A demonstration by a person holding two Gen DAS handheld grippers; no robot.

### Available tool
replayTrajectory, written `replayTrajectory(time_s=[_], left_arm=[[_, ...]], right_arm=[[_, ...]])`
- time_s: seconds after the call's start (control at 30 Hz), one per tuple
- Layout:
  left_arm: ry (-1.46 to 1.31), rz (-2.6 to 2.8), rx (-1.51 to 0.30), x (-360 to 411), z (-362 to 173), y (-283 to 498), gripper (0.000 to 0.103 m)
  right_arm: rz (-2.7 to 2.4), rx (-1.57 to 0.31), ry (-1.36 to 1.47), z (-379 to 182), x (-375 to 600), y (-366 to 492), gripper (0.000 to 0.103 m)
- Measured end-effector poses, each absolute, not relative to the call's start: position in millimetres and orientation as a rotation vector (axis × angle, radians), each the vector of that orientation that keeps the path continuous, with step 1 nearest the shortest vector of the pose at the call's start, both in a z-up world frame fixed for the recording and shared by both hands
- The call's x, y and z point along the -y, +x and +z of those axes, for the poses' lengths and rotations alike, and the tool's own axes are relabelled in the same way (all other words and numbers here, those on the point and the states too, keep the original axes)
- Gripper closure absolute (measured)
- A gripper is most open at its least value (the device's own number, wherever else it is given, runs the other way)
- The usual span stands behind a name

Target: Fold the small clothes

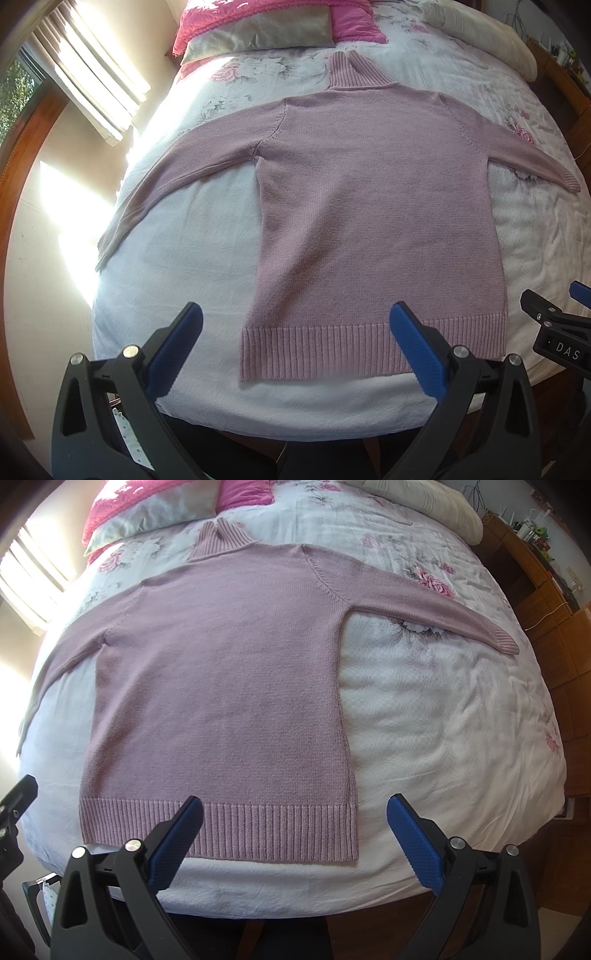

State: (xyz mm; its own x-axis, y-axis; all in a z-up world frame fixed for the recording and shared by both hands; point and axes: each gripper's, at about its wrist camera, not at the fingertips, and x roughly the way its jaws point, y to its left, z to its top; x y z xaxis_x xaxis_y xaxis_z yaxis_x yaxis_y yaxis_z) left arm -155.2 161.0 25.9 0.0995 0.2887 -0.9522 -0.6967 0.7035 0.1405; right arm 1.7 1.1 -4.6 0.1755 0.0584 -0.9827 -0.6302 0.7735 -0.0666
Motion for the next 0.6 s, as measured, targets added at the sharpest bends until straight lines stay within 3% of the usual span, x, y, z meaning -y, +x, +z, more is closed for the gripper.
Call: replayTrajectory(time_s=[0.6], left_arm=[[-0.385, 0.762, -1.275, -162.5, 27.6, -157.4, 0.003]], right_arm=[[0.520, -1.311, -0.527, -4.0, 0.1, 0.0, 0.004]])
